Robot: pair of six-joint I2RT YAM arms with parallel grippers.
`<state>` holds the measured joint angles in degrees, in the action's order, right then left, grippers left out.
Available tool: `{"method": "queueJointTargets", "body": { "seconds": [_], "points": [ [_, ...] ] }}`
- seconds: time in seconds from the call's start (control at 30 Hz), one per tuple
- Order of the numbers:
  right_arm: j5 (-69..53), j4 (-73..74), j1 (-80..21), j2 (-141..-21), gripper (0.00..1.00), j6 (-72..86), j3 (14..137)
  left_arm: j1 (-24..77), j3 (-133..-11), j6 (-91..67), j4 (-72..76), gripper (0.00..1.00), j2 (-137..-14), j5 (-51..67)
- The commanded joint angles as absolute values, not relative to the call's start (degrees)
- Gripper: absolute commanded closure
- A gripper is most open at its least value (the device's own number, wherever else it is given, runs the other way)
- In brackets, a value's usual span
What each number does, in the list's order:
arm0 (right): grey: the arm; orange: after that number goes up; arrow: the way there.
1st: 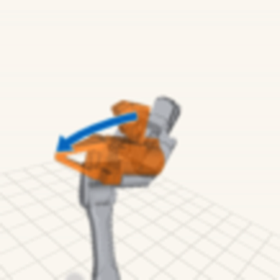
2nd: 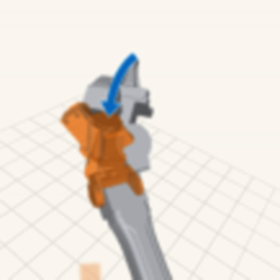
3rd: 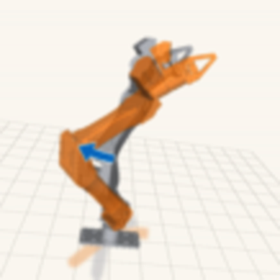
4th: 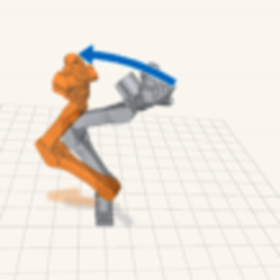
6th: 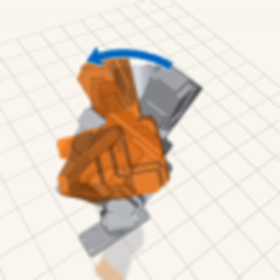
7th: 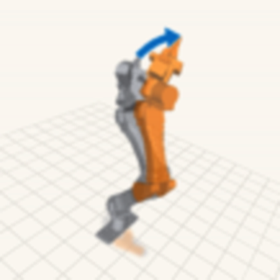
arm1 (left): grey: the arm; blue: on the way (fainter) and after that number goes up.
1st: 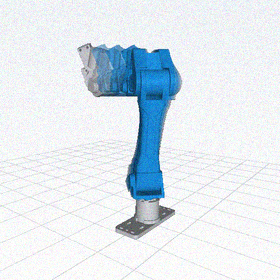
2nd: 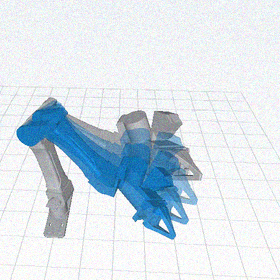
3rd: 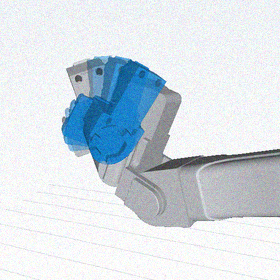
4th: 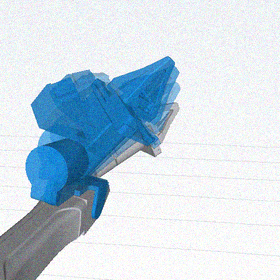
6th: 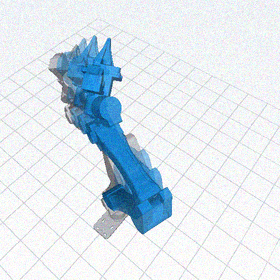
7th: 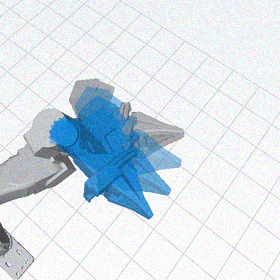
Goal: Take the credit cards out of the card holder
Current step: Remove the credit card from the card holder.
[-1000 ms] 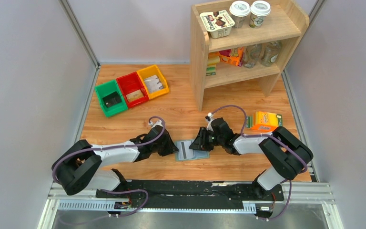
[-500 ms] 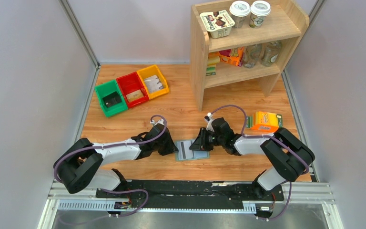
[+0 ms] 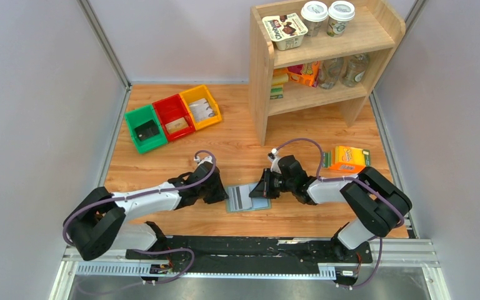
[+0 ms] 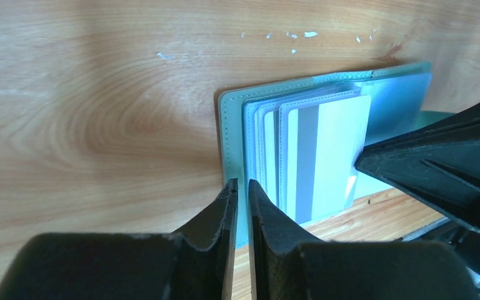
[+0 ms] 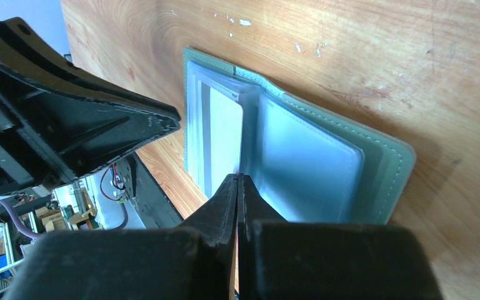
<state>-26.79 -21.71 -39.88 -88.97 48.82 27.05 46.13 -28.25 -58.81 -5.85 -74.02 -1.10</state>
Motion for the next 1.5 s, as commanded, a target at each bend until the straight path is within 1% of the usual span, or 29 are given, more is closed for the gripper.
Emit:
{"method": "queueJointTargets", "body": {
  "seconds": [0.0, 0.17, 0.33, 0.6, 0.93, 1.2, 1.47],
  "points": [
    [-27.8, -25.2, -40.0, -89.8, 1.0, 47.9, 27.0, 46.2, -31.9, -55.2, -11.5, 0.8, -69.1, -3.3],
    [-27.7, -25.2, -39.9, -90.1, 1.0, 47.9, 26.8, 46.2, -33.7, -54.2, -9.0, 0.79, -68.9, -0.4],
    [-27.7, -25.1, -39.9, -90.7, 1.0, 48.0, 26.9, 46.2, -35.0, -53.4, -6.0, 0.79, -73.6, 2.2],
    [-27.6, -25.0, -39.9, -90.8, 1.0, 48.0, 26.9, 46.2, -33.8, -54.1, -3.2, 0.83, -78.9, 3.3],
    [-25.8, -23.1, -38.8, -90.2, 1.0, 48.4, 26.5, 46.3, -33.1, -53.6, -4.2, 0.87, -82.1, 2.6],
    [-25.8, -22.3, -38.1, -89.9, 1.0, 48.4, 26.3, 46.8, -34.0, -52.6, -6.1, 0.88, -84.5, 2.1],
    [-23.7, -19.6, -36.9, -86.7, 1.0, 47.6, 25.3, 47.4, -35.7, -51.2, -9.2, 0.89, -85.7, 0.4]
  ]
}}
